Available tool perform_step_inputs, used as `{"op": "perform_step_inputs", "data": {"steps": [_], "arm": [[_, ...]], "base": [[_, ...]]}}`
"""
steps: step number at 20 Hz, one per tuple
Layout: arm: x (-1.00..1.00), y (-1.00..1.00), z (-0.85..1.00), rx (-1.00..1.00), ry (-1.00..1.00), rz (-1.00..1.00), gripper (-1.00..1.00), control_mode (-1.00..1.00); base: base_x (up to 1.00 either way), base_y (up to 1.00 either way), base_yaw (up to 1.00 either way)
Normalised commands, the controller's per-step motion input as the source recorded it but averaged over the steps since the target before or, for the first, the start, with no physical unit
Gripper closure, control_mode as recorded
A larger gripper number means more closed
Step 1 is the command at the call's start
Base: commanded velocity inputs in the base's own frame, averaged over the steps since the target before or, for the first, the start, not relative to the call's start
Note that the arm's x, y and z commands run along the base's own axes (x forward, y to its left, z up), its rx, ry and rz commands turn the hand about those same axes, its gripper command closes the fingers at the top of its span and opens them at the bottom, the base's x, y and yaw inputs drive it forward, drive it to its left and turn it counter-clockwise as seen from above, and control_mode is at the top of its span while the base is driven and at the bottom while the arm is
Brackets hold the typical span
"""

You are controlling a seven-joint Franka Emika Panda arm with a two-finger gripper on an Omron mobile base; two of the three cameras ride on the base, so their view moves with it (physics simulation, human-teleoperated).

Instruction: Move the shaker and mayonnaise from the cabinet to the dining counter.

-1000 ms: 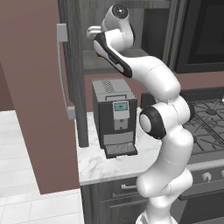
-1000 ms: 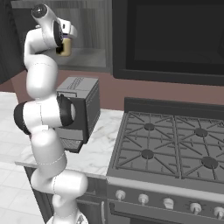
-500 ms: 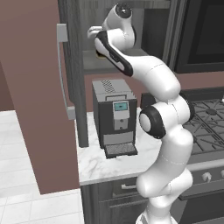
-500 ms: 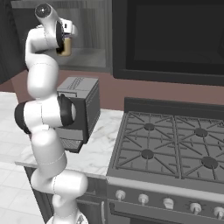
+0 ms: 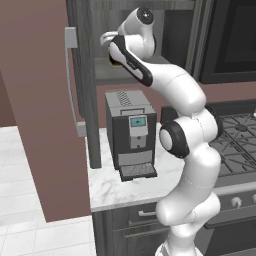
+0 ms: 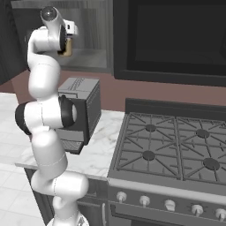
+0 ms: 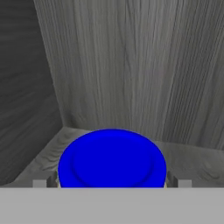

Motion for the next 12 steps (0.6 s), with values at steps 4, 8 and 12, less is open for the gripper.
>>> {"op": "perform_step_inputs", "data": {"steps": [4, 8, 12], "arm": [[-0.1, 0.0, -0.37, 0.01, -0.02, 0.07, 1.0, -1.0], [-0.31, 0.02, -0.1, 0.02, 0.0, 0.04, 1.0, -1.0], [-0.52, 0.14, 0.0, 0.0, -0.04, 0.0, 1.0, -1.0]], "base": [[0.0, 0.0, 0.0], [0.0, 0.0, 0.0], [0.0, 0.0, 0.0]]}}
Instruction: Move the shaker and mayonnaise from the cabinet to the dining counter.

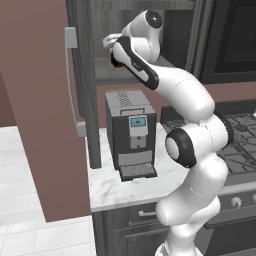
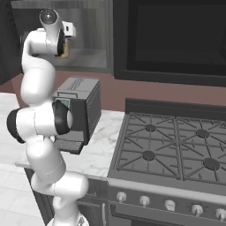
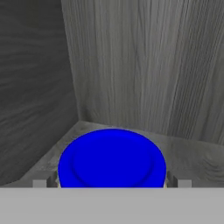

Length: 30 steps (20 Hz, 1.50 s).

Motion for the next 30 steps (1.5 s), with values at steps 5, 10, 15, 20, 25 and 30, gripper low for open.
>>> {"op": "perform_step_inputs", "data": {"steps": [5, 10, 15, 20, 25, 30], "arm": [[-0.65, 0.16, 0.03, 0.01, -0.07, 0.01, 1.0, -1.0], [-0.86, 0.03, 0.02, 0.04, -0.11, 0.06, 1.0, -1.0], [-0.94, -0.1, 0.05, 0.14, -0.12, 0.15, 1.0, -1.0], [-0.93, -0.12, 0.09, 0.12, -0.05, 0.21, 1.0, -1.0], [-0.94, -0.15, 0.17, 0.11, -0.03, 0.2, 1.0, -1.0], [-0.87, -0.23, 0.15, 0.07, 0.0, 0.21, 1.0, -1.0]], "base": [[0.0, 0.0, 0.0], [0.0, 0.0, 0.0], [0.0, 0.0, 0.0], [0.0, 0.0, 0.0], [0.0, 0.0, 0.0], [0.0, 0.0, 0.0]]}}
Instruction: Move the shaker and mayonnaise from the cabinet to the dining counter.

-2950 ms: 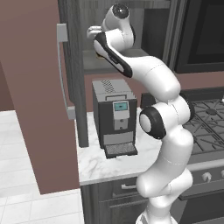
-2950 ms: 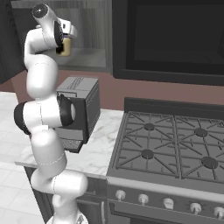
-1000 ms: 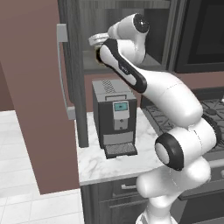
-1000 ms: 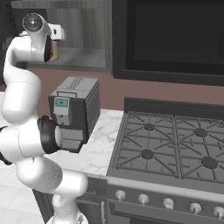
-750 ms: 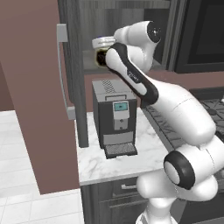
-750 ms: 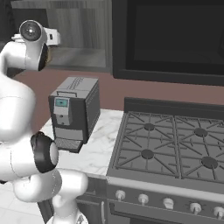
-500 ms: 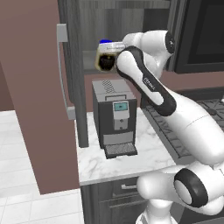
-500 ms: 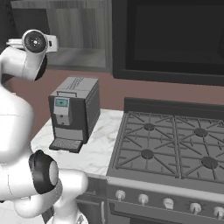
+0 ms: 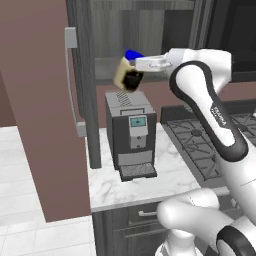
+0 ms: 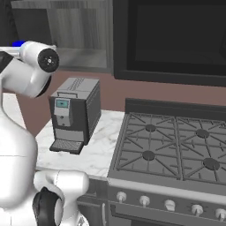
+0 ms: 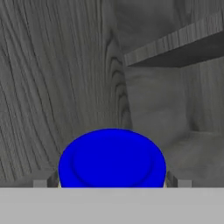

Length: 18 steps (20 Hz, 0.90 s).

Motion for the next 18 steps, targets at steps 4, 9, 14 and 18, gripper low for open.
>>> {"op": "perform_step_inputs", "data": {"steps": [4, 9, 14, 18], "arm": [[-0.66, -0.27, 0.02, 0.03, 0.04, 0.23, 1.0, -1.0], [-0.62, -0.27, 0.0, 0.02, 0.13, 0.22, 1.0, -1.0], [-0.62, -0.28, 0.0, 0.0, 0.14, 0.2, 1.0, -1.0], [-0.61, -0.14, -0.04, 0.0, 0.12, 0.14, 1.0, -1.0]], "base": [[0.0, 0.0, 0.0], [0.0, 0.0, 0.0], [0.0, 0.0, 0.0], [0.0, 0.0, 0.0]]}}
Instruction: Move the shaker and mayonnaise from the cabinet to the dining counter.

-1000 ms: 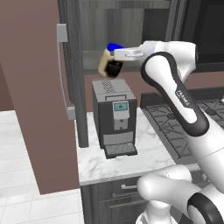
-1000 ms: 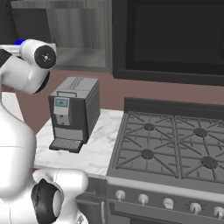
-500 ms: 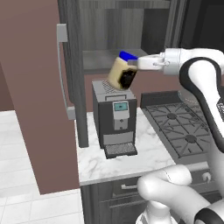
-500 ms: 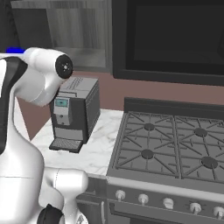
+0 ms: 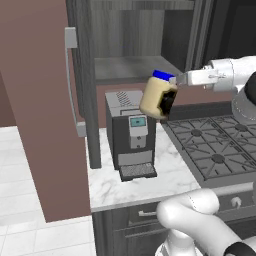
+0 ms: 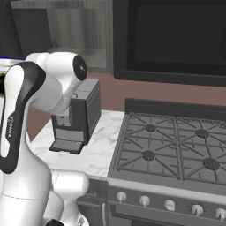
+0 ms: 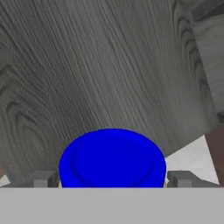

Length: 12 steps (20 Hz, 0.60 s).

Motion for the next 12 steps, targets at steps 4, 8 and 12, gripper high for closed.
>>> {"op": "perform_step_inputs", "data": {"steps": [4, 8, 12], "arm": [[-0.64, -0.02, -0.17, -0.07, 0.04, 0.09, 1.0, -1.0], [-0.65, 0.0, -0.29, -0.18, 0.0, 0.03, 1.0, -1.0], [-0.56, -0.08, -0.24, -0.21, -0.01, 0.0, 1.0, -1.0]], "base": [[0.0, 0.0, 0.0], [0.0, 0.0, 0.0], [0.0, 0.0, 0.0]]}}
